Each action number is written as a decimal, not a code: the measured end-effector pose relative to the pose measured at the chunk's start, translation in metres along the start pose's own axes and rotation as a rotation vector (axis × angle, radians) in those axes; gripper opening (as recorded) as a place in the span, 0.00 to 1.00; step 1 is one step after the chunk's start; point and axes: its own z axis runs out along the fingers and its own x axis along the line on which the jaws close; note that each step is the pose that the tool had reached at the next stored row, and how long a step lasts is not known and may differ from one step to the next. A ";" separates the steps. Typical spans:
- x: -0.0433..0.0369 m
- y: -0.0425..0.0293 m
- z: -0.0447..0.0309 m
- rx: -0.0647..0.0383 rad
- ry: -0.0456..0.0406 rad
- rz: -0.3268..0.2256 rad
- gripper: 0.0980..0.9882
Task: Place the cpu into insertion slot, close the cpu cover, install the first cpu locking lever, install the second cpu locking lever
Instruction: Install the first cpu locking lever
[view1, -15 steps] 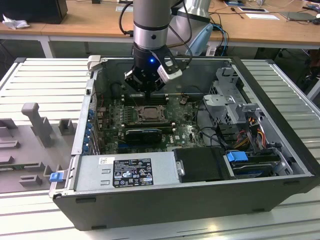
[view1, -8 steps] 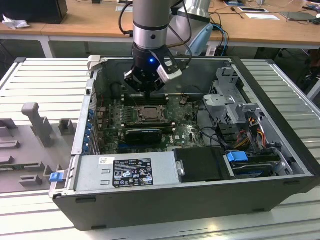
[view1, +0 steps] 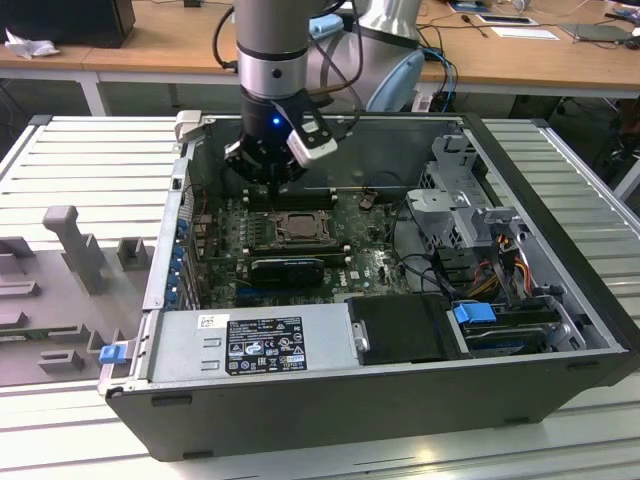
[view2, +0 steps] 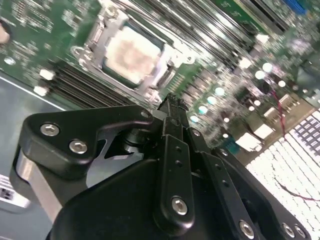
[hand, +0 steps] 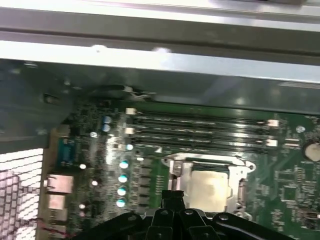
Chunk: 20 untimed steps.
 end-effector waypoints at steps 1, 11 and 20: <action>0.0056 0.0004 0.0001 0.000 -0.0007 0.000 0.01; 0.0271 0.0174 0.0018 -0.002 -0.0075 0.000 0.01; 0.0208 0.0322 0.0023 -0.002 -0.0089 0.000 0.01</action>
